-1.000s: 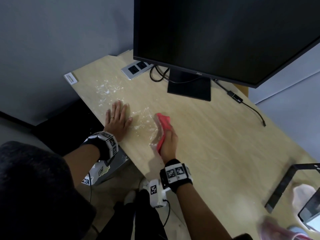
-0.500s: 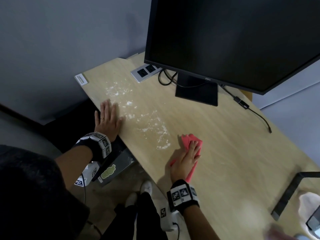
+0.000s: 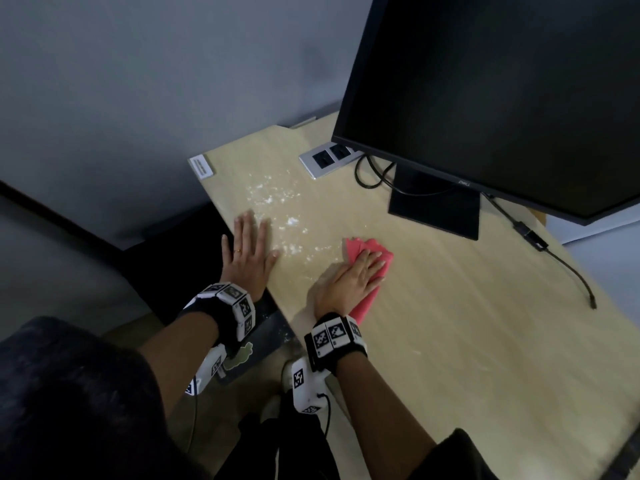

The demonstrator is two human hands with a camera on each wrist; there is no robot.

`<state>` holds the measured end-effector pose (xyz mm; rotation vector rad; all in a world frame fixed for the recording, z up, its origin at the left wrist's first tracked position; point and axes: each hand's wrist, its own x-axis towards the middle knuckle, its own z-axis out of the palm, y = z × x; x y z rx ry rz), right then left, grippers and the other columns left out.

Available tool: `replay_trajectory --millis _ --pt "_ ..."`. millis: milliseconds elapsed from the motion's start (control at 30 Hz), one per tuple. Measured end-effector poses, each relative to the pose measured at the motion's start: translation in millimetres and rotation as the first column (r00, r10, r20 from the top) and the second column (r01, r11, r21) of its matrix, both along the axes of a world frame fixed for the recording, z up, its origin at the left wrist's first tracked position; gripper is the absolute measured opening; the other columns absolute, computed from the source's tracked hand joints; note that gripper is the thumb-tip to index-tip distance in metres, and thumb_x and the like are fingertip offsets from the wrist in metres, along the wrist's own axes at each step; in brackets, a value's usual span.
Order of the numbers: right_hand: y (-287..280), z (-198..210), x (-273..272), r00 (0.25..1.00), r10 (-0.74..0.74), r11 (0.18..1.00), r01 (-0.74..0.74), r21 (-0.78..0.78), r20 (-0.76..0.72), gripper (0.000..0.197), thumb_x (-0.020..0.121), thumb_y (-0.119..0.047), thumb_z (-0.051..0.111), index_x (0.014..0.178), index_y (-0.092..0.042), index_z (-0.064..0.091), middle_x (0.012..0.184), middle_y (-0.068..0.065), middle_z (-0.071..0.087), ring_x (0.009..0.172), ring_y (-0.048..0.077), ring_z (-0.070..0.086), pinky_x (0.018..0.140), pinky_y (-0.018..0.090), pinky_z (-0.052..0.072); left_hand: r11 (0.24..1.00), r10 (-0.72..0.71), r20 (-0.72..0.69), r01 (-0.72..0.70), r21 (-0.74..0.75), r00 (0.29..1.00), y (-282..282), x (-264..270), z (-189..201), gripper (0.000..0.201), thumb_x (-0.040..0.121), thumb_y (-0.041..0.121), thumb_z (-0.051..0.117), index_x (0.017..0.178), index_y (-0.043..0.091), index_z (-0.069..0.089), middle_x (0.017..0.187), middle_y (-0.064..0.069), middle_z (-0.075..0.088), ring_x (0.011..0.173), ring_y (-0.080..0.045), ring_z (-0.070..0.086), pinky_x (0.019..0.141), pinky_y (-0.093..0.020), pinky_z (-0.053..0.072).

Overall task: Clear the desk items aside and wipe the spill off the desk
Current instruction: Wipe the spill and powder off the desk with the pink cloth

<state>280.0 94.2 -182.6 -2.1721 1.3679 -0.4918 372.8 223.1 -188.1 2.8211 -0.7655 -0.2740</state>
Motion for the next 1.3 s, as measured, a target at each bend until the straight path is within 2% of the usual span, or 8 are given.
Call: replay_trajectory --millis 300,400,533,700,800,867,1000,1300 --pt "-4.7 -3.4 59.4 0.874 0.469 0.867 -0.483 0.119 0.132 0.042 0.094 -0.014 0.034 0.131 -0.005 0.051 0.155 0.006 0.025 0.146 0.018 0.004 0.121 0.037 -0.006 1.0 0.017 0.016 -0.018 0.026 1.0 -1.5 -0.4 2.2 0.073 0.095 0.053 -0.007 0.15 0.016 0.022 0.157 -0.015 0.018 0.145 -0.031 0.021 0.109 -0.055 0.029" --pt "-18.1 34.8 60.0 0.821 0.251 0.738 -0.505 0.448 0.512 0.035 0.098 -0.02 0.034 0.117 -0.034 0.061 0.146 0.007 0.042 0.133 0.023 0.04 0.115 0.044 0.027 0.999 0.005 0.025 -0.006 0.031 1.0 -1.1 -0.8 5.0 0.071 0.096 0.051 -0.007 0.148 0.015 0.025 0.155 -0.015 0.025 0.142 -0.032 0.028 0.107 -0.055 0.034" --pt "-43.4 53.6 59.5 0.737 0.17 0.623 -0.595 0.508 0.655 0.043 0.097 -0.018 0.028 0.131 -0.013 0.054 0.14 -0.002 0.052 0.131 0.005 0.043 0.116 0.034 0.028 0.999 -0.02 0.024 0.019 0.036 0.999 0.5 1.1 12.2 0.073 0.098 0.049 -0.007 0.147 0.011 0.032 0.153 -0.015 0.031 0.139 -0.034 0.034 0.105 -0.055 0.038" --pt "-72.8 59.4 73.0 0.788 0.183 0.729 -0.51 0.457 0.587 0.043 0.097 -0.026 0.031 0.136 -0.018 0.048 0.142 -0.004 0.049 0.122 0.002 0.051 0.105 0.022 0.039 0.998 0.041 -0.021 -0.04 0.04 0.999 -1.6 23.7 21.1 0.075 0.1 0.046 -0.004 0.139 0.003 0.044 0.146 -0.017 0.043 0.132 -0.033 0.045 0.102 -0.053 0.041" --pt "-73.9 49.0 84.0 0.843 0.246 0.796 -0.457 0.397 0.478 0.042 0.098 -0.039 0.031 0.137 -0.031 0.045 0.134 -0.008 0.052 0.12 0.012 0.049 0.111 0.039 0.035 0.996 0.079 -0.019 -0.078 0.051 0.997 -1.0 40.6 25.1 0.082 0.096 0.049 -0.009 0.142 0.002 0.039 0.149 -0.017 0.038 0.136 -0.034 0.039 0.107 -0.053 0.033" --pt "-67.1 40.1 87.8 0.86 0.322 0.801 -0.471 0.369 0.396 0.043 0.099 -0.041 0.029 0.14 -0.036 0.039 0.152 -0.004 0.032 0.13 0.021 0.041 0.115 0.052 0.024 0.995 0.086 -0.046 -0.084 0.049 0.995 -0.1 48.7 24.1 0.09 0.09 0.054 -0.018 0.146 0.004 0.029 0.154 -0.015 0.027 0.141 -0.033 0.029 0.113 -0.052 0.023" --pt "-50.5 35.4 97.4 0.879 0.387 0.829 -0.464 0.312 0.279 0.044 0.102 -0.012 0.026 0.146 -0.018 0.027 0.158 0.008 0.012 0.146 0.026 0.009 0.12 0.042 0.003 0.989 0.131 -0.071 -0.125 0.083 0.989 -2.6 51.1 14.3 0.082 0.094 0.054 -0.01 0.145 0.007 0.034 0.153 -0.013 0.032 0.139 -0.031 0.034 0.109 -0.053 0.03" --pt "-26.2 29.6 142.3 0.784 0.531 0.772 -0.604 0.197 0.322 0.044 0.1 -0.009 0.03 0.144 -0.013 0.034 0.155 0.01 0.024 0.146 0.024 0.012 0.12 0.041 0.004 0.989 0.149 -0.086 -0.147 0.035 0.985 0.0 51.9 8.8 0.087 0.086 0.058 -0.022 0.151 0.01 0.012 0.159 -0.012 0.01 0.147 -0.028 0.013 0.115 -0.053 0.019"
